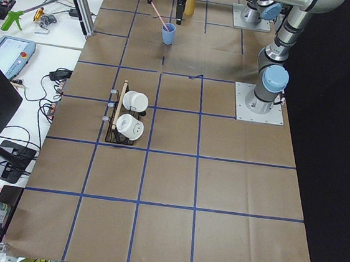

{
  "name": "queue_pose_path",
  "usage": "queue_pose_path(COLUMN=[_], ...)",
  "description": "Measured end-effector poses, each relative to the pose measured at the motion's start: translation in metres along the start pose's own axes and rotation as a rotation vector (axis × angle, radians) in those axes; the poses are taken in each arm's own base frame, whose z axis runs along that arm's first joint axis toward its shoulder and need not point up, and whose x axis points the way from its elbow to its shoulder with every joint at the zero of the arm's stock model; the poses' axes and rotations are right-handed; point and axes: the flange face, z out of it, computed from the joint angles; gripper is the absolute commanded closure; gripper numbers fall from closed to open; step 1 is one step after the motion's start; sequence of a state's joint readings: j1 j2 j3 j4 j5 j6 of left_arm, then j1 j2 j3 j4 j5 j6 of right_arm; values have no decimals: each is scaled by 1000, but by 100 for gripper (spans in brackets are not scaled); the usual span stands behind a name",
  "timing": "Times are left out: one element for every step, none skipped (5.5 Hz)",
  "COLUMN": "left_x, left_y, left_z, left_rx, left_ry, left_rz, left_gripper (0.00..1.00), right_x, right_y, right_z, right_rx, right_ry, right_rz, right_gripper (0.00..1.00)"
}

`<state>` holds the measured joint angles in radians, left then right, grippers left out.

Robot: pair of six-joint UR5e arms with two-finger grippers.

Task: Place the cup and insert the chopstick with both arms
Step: 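Move the pink stick over the blue cup and lower it in with the right gripper, then open the right gripper to release the pink stick and raise it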

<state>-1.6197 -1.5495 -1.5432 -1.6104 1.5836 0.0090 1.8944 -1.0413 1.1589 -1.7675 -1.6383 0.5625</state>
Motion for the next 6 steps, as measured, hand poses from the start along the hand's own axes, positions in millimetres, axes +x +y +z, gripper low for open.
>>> queue_pose_path(left_x=[0, 0, 0, 0, 0, 0], left_y=[1, 5, 7, 7, 5, 3], left_z=[-1, 0, 1, 1, 0, -1], left_rx=[2, 0, 0, 1, 3, 4], left_ry=[-1, -2, -3, -3, -3, -3], left_rz=[0, 0, 1, 1, 1, 1], left_gripper=[2, 2, 2, 1, 1, 1], right_x=[2, 3, 3, 3, 8, 21], right_y=[7, 11, 12, 12, 8, 4], right_z=[15, 24, 26, 22, 8, -20], right_rx=[-10, -25, -30, -26, -7, 23], right_ry=[3, 5, 2, -4, -15, -31], right_rz=[-7, -23, -36, -38, -30, -20], right_gripper=[77, 1, 0, 0, 0, 0])
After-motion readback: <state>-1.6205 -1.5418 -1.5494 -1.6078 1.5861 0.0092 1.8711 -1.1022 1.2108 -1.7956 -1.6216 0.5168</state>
